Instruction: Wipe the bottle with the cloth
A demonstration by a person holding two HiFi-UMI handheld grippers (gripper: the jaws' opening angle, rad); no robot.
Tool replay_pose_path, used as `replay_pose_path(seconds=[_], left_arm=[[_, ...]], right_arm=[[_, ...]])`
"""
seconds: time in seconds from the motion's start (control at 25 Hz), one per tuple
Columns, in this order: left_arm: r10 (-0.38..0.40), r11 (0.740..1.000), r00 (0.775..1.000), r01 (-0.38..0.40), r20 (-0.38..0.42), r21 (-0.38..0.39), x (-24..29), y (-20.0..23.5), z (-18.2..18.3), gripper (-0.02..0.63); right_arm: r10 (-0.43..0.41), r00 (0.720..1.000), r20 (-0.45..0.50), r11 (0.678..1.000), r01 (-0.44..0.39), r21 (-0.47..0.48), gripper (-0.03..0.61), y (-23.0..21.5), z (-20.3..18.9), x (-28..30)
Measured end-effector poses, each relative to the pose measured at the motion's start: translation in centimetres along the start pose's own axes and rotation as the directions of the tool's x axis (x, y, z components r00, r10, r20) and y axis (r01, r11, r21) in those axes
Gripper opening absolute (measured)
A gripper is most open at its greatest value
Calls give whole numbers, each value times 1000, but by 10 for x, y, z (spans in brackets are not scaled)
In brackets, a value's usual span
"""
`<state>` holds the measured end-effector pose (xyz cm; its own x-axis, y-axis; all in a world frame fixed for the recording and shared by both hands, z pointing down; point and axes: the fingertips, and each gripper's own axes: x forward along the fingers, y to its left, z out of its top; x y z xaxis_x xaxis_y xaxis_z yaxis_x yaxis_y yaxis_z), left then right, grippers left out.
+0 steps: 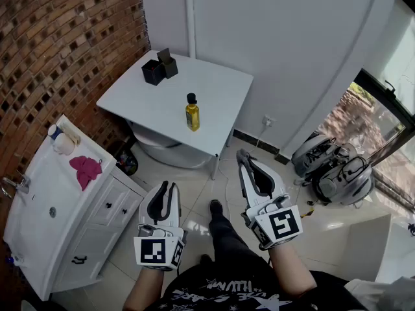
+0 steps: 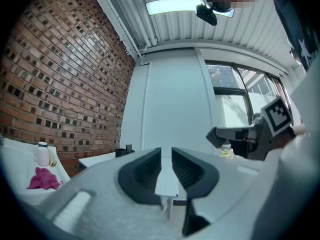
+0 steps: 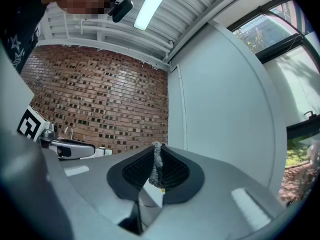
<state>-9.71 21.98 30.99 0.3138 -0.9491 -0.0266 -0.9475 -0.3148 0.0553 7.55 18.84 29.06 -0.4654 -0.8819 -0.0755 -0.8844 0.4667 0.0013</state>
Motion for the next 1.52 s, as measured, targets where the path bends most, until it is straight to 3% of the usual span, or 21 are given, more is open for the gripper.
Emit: replay_pose_path(seconds=[0.24, 0.44, 0.64, 0.84, 0.96, 1.08, 1.32, 1.52], left_arm=[[9, 1000, 1000, -9, -11, 18, 71, 22, -19, 66], [48, 998, 998, -46, -29, 50, 138, 45, -28, 66], [125, 991, 989, -121, -73, 55, 189, 72, -43, 66], [186, 982, 977, -180, -104, 58, 224, 92, -66, 66], [190, 981, 970, -182, -153, 61, 232, 97, -79, 66], [181, 983, 967, -172, -179, 63, 237, 103, -87, 66], [113, 993, 977, -104, -182, 57, 247, 112, -96, 66], [53, 998, 979, -46, -197, 42, 252, 111, -91, 66]], right_arm=[[51, 998, 22, 999, -51, -5, 40, -33, -14, 81], [182, 983, -18, 983, -182, -23, 40, -50, -22, 167], [380, 913, -145, 915, -394, -82, 40, -39, -43, 240], [533, 804, -265, 820, -567, -72, 40, -19, -72, 277], [544, 769, -335, 793, -602, -94, 40, -11, -86, 282], [539, 753, -377, 779, -616, -117, 40, -9, -91, 285], [523, 759, -388, 797, -597, -94, 40, -6, -91, 285], [473, 771, -426, 812, -569, -128, 40, -6, -91, 283]])
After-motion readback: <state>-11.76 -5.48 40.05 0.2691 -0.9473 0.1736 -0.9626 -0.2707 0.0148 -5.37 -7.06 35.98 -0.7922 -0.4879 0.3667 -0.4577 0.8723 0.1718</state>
